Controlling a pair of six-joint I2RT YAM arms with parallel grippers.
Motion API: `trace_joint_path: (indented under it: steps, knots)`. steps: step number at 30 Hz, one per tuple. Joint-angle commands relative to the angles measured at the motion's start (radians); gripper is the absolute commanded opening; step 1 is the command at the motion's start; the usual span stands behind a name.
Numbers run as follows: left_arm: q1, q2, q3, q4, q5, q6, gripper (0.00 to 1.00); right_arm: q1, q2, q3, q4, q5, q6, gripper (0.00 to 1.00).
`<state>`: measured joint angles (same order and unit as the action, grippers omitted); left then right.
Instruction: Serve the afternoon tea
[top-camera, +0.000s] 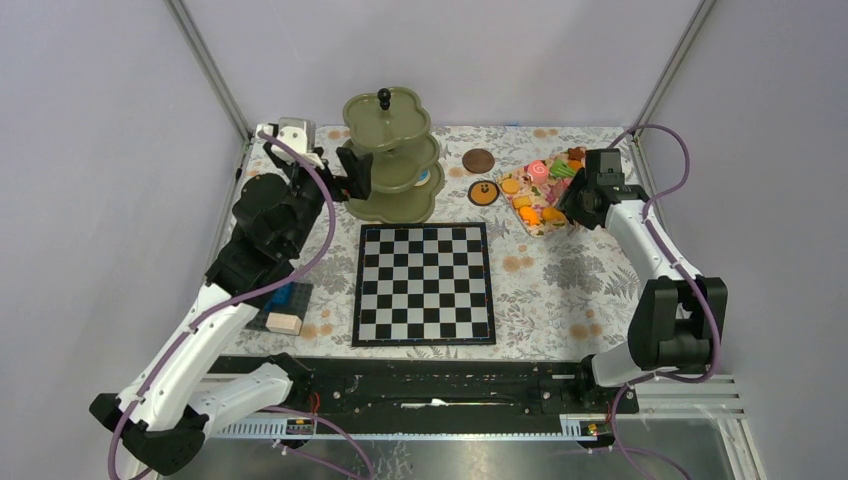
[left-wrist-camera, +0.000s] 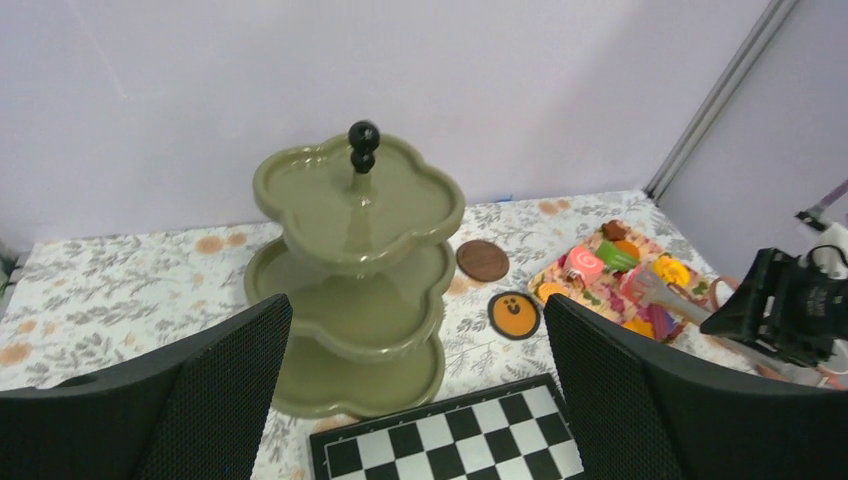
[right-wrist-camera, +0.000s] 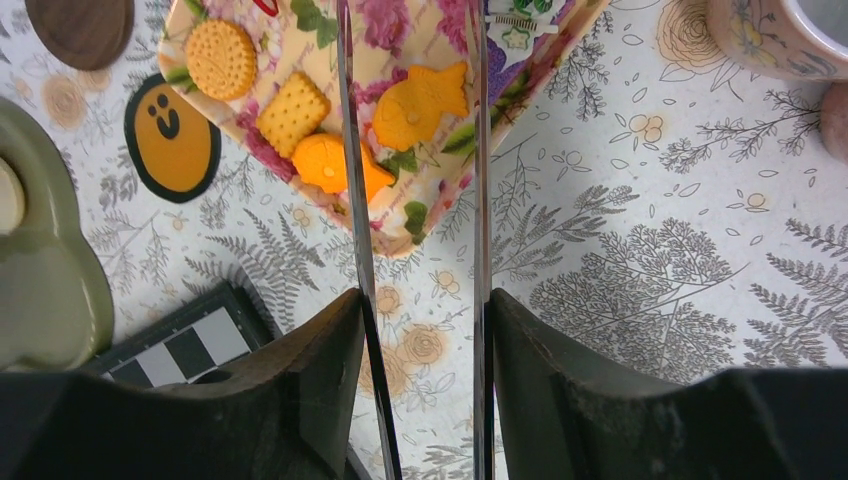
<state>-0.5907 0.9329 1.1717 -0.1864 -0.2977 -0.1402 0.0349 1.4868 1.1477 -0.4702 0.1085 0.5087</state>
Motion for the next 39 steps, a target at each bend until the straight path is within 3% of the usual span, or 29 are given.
trace_joint_path:
  steps: [1,16,36,39]
  knots:
    - [-0.001,0.034,0.095,0.067,0.087,-0.023,0.99,-0.005,0.013,0.059,0.067,0.051,0.079,0.54]
    - [-0.001,-0.034,-0.058,0.158,0.053,0.003,0.99,-0.003,0.173,0.205,-0.019,0.062,0.097,0.54]
    - [-0.001,-0.041,-0.118,0.179,0.072,-0.015,0.99,-0.002,0.195,0.222,-0.043,0.151,0.044,0.47]
    - [-0.001,-0.037,-0.118,0.179,0.075,-0.016,0.99,-0.002,0.202,0.223,-0.042,0.153,0.027,0.5]
